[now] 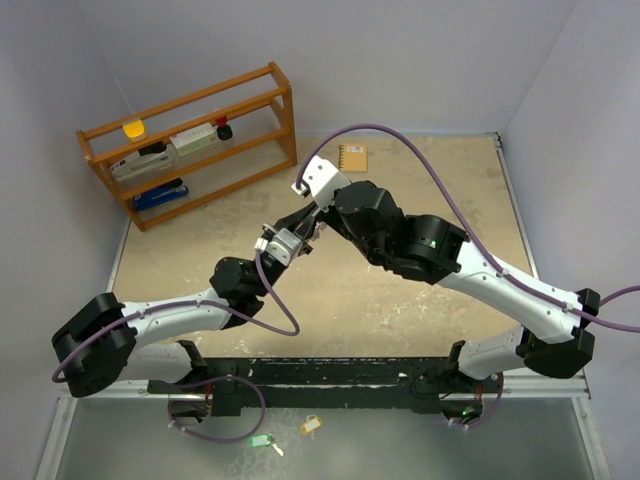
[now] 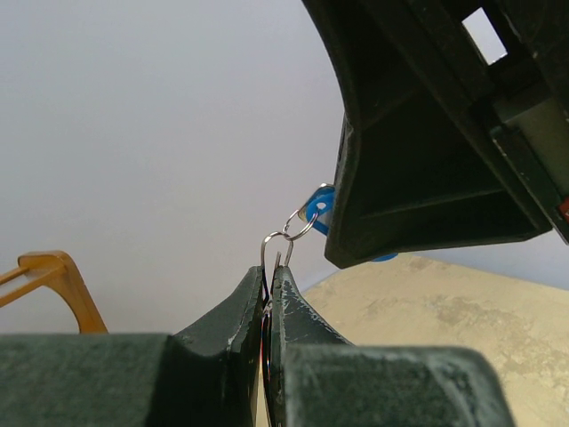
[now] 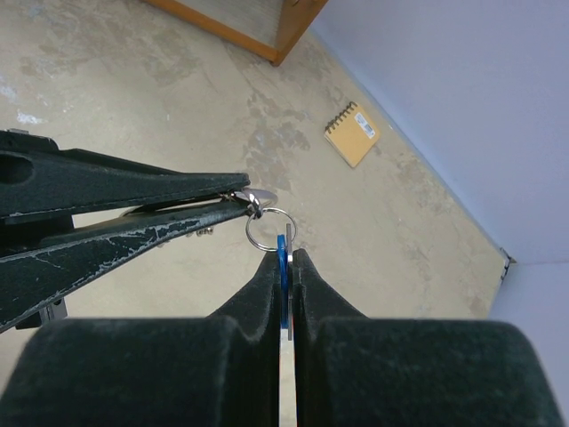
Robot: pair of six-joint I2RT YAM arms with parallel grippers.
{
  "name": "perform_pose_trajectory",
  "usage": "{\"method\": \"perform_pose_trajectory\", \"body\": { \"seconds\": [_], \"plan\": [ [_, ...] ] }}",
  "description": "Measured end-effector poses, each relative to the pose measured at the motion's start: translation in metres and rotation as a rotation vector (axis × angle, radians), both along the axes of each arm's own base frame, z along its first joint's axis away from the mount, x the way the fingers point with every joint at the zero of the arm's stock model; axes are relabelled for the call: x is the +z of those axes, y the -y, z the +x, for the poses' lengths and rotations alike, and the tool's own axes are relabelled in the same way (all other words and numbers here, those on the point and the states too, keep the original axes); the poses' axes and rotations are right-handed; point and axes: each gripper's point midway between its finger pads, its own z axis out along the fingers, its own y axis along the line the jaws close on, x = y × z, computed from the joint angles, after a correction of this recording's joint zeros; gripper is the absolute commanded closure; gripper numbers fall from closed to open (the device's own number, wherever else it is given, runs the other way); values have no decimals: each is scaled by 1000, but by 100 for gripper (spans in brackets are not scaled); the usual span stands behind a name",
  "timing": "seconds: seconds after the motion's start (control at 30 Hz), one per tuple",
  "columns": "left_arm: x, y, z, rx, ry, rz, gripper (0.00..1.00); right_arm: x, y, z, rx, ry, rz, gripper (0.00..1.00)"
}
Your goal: Remove the keys from the keyring
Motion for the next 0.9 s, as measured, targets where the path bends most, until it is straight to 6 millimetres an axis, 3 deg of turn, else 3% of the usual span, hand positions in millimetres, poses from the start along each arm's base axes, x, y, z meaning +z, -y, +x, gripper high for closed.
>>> {"method": "perform_pose_trajectory", "body": {
  "seconds": [0.33, 0.9],
  "plan": [
    [11, -2, -4, -2, 9, 33, 100, -3, 1, -4, -10, -3, 98, 100],
    [30, -16, -19, -53, 6, -43, 100, -7, -24, -11, 85, -35, 196, 100]
  ]
}}
